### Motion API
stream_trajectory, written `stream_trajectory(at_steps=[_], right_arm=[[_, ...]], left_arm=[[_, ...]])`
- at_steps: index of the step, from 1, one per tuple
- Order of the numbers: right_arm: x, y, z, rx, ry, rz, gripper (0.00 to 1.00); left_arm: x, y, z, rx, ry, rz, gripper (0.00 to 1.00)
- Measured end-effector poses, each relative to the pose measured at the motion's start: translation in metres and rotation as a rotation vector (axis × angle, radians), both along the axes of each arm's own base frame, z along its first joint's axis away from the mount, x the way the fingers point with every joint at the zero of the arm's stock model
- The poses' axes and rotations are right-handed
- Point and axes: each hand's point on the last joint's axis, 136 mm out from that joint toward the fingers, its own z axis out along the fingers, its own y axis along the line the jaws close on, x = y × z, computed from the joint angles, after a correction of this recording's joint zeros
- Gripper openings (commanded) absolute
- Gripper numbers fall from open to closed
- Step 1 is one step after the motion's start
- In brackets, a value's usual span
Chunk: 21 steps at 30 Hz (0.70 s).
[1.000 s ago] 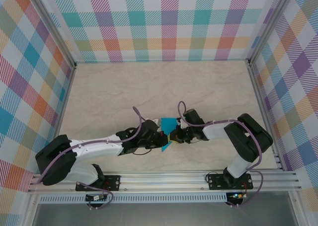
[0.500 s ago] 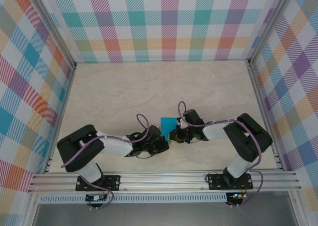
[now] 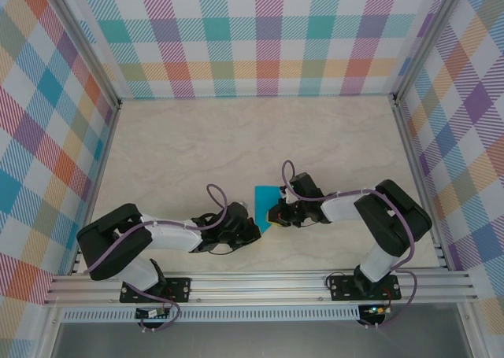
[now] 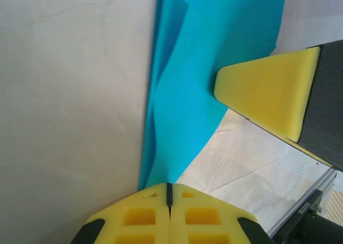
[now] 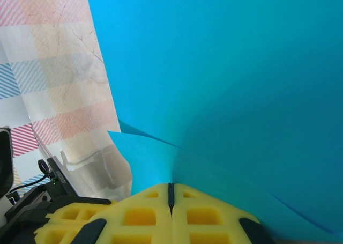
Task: Fold a paper plane with a square sheet of paper (pick it up from the middle)
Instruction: Third fold the triangle at the center of the table.
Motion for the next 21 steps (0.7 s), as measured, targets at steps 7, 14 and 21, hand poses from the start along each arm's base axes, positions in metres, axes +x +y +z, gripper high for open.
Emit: stream_trajectory(at_steps=[7, 14, 21], right_arm=[[0.001, -0.001, 0.0, -0.006, -0.006, -0.004, 0.02], [0.001, -0.001, 0.0, -0.008, -0.008, -0.005, 0.02], [0.001, -0.001, 0.0, -0.008, -0.008, -0.005, 0.02]], left_arm=[[0.002, 0.001, 0.019, -0.006, -0.014, 0.005, 0.0], [0.016, -0.021, 0.037, -0.039, -0.042, 0.001, 0.0], [0.009, -0.007, -0.004, 0.044, 0.038, 0.042, 0.0]])
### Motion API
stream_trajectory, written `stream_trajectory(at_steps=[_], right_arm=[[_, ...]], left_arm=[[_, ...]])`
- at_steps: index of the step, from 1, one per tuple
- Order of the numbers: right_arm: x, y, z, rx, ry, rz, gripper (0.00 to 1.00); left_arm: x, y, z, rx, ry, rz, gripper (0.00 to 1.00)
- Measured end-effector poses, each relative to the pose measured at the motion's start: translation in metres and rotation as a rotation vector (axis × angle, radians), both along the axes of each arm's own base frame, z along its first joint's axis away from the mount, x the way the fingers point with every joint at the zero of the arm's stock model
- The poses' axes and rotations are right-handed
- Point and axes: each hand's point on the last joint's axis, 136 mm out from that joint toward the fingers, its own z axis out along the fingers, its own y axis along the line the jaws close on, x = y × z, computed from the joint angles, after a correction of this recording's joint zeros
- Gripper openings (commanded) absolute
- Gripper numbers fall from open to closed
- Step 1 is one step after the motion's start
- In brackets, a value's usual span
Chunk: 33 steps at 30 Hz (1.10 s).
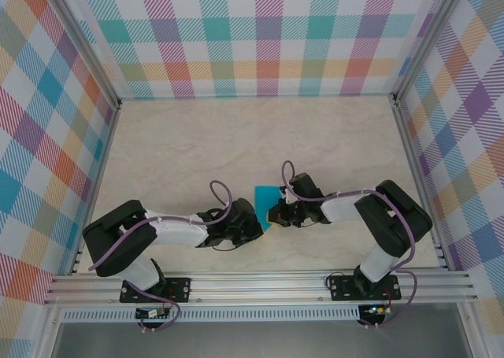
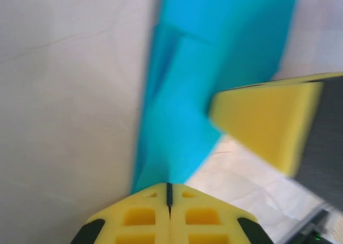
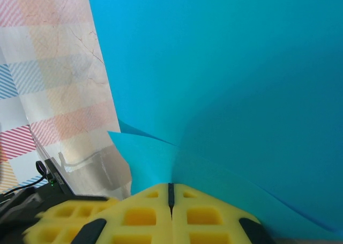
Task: Fold a paper plane with a square sheet of paper (pick it up from the middle)
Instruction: Third fold the triangle at the center of the table.
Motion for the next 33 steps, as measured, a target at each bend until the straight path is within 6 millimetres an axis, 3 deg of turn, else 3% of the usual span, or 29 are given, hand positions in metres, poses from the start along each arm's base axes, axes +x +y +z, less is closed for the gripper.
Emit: stream_trajectory(at_steps=[7, 13, 19, 27, 29, 33], right_arm=[[0.0, 0.0, 0.0, -0.001, -0.002, 0.001, 0.02], [0.0, 0.0, 0.0, -0.003, -0.002, 0.0, 0.02], [0.0, 0.0, 0.0, -0.004, -0.003, 0.0, 0.02], [0.0, 0.0, 0.0, -0.004, -0.002, 0.0, 0.02], [0.0, 0.0, 0.0, -0.004, -0.002, 0.0, 0.03], [0.0, 0.0, 0.0, -0.004, -0.002, 0.0, 0.02]], left_arm=[[-0.002, 0.003, 0.0, -0.024, 0.007, 0.019, 0.0], [-0.018, 0.028, 0.001, 0.027, 0.025, 0.014, 0.0], [-0.027, 0.034, 0.007, 0.05, 0.02, -0.055, 0.0], [-0.006, 0.009, 0.042, -0.029, -0.071, -0.053, 0.0], [-0.001, 0.0, 0.041, -0.039, -0.075, -0.054, 0.0], [-0.003, -0.003, 0.017, -0.008, -0.032, -0.067, 0.0]])
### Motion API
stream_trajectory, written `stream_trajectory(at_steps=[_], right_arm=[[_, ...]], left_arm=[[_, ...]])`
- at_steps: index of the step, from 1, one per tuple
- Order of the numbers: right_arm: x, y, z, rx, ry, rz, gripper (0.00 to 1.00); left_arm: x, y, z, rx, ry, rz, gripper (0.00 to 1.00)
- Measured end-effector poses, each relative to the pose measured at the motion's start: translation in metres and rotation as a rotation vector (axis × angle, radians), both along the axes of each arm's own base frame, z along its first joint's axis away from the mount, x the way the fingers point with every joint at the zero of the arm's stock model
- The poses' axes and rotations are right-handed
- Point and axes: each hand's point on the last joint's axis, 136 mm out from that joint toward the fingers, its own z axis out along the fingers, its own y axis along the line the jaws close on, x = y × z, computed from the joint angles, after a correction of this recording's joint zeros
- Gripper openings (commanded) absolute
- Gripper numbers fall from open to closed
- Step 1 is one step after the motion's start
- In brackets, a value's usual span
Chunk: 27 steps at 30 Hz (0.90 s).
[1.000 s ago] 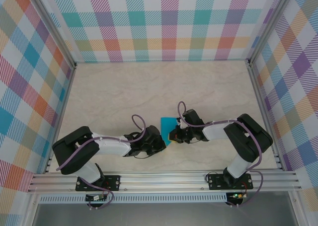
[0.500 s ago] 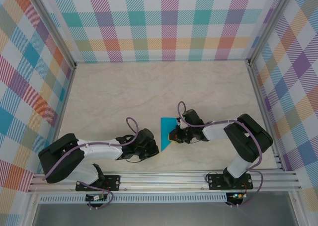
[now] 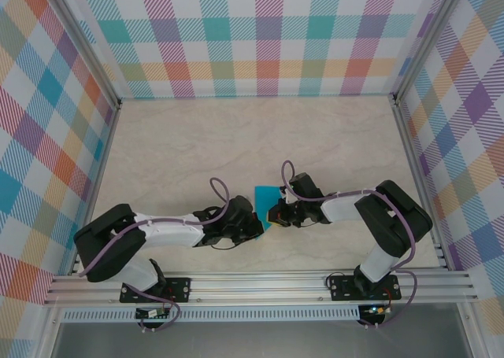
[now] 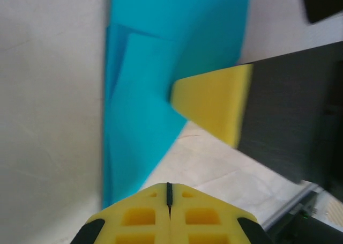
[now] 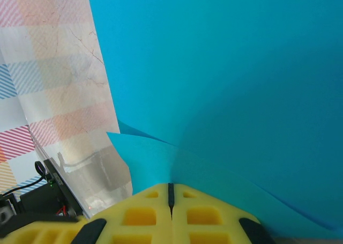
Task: Fold a paper plane with a square sheet of paper (pick it up from the middle)
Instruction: Third fold the triangle at the center of the table.
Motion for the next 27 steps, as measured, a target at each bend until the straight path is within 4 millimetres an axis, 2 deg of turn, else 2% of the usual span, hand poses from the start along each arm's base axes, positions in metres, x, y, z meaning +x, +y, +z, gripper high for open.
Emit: stream_trajectory(at_steps=[3, 7, 14, 22, 27], right_arm=[[0.0, 0.0, 0.0, 0.0, 0.0, 0.0, 0.02], [0.0, 0.0, 0.0, 0.0, 0.0, 0.0, 0.03], [0.0, 0.0, 0.0, -0.001, 0.0, 0.0, 0.02], [0.0, 0.0, 0.0, -0.001, 0.0, -0.001, 0.03], [0.0, 0.0, 0.0, -0.002, 0.0, -0.001, 0.03]], left_arm=[[-0.004, 0.005, -0.015, 0.033, 0.033, 0.001, 0.0], [-0.006, 0.008, -0.016, 0.025, 0.036, 0.015, 0.0], [-0.02, 0.029, -0.017, 0.052, 0.052, 0.011, 0.0], [-0.029, 0.035, -0.014, 0.071, 0.051, -0.04, 0.0], [-0.018, 0.026, 0.001, 0.048, 0.007, -0.029, 0.0]])
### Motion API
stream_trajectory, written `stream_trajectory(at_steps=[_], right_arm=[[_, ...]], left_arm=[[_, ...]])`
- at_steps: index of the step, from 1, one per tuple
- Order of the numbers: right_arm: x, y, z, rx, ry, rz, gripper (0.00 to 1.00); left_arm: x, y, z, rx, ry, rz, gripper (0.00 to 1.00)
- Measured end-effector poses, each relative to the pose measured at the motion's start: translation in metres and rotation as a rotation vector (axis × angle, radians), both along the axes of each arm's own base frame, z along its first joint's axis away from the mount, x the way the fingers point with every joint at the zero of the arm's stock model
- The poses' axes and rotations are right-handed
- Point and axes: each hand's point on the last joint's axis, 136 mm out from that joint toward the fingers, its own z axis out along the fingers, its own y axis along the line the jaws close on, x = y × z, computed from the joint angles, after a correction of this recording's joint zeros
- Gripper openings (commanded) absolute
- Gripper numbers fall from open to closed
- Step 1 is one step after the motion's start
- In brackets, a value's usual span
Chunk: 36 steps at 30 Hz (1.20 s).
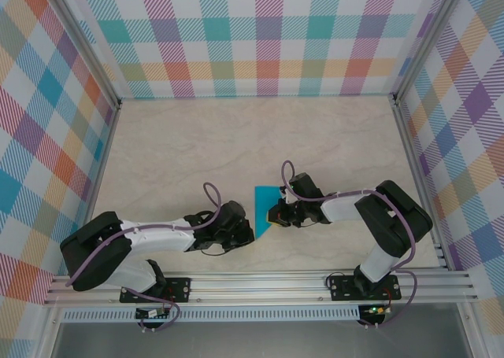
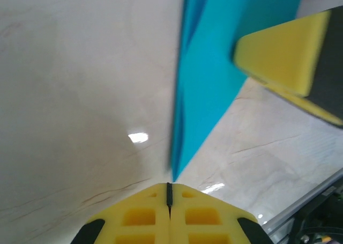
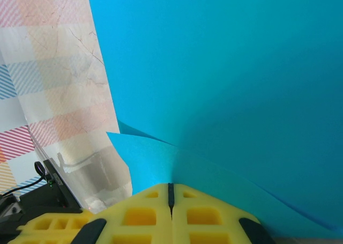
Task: Fold a paper plane with a square sheet of paper (pick it up from the middle)
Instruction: Third fold the triangle at the center of the table.
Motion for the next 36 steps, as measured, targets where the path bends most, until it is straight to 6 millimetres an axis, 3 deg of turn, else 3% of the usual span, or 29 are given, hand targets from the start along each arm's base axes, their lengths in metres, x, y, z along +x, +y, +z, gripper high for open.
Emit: stream_trajectory(at_steps=[6, 14, 29, 36], right_arm=[[0.0, 0.0, 0.0, 0.0, 0.0, 0.0, 0.03], [0.0, 0.0, 0.0, 0.0, 0.0, 0.0, 0.03], [0.0, -0.003, 0.001, -0.016, -0.001, -0.009, 0.03], [-0.002, -0.007, 0.002, -0.038, 0.005, -0.018, 0.07]], left_arm=[[0.018, -0.021, 0.014, -0.044, -0.055, 0.003, 0.0], [0.011, -0.023, -0.008, -0.012, 0.004, -0.021, 0.0], [-0.011, 0.01, -0.018, 0.017, 0.058, 0.018, 0.0], [-0.01, 0.015, -0.002, 0.052, 0.033, 0.0, 0.04]])
